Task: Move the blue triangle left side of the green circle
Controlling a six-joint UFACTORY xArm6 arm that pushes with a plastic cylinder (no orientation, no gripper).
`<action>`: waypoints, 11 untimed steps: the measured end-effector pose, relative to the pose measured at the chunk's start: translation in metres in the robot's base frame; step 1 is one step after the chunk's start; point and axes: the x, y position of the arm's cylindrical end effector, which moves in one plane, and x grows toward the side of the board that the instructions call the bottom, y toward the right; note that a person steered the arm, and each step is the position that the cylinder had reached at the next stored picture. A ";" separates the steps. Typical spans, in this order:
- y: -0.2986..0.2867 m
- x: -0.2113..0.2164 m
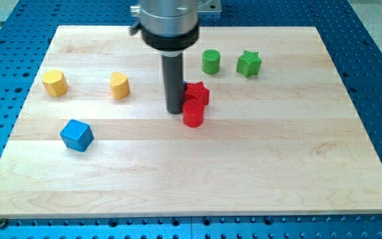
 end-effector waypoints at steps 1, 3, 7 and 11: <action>0.005 -0.030; -0.040 0.024; -0.041 -0.054; -0.009 -0.068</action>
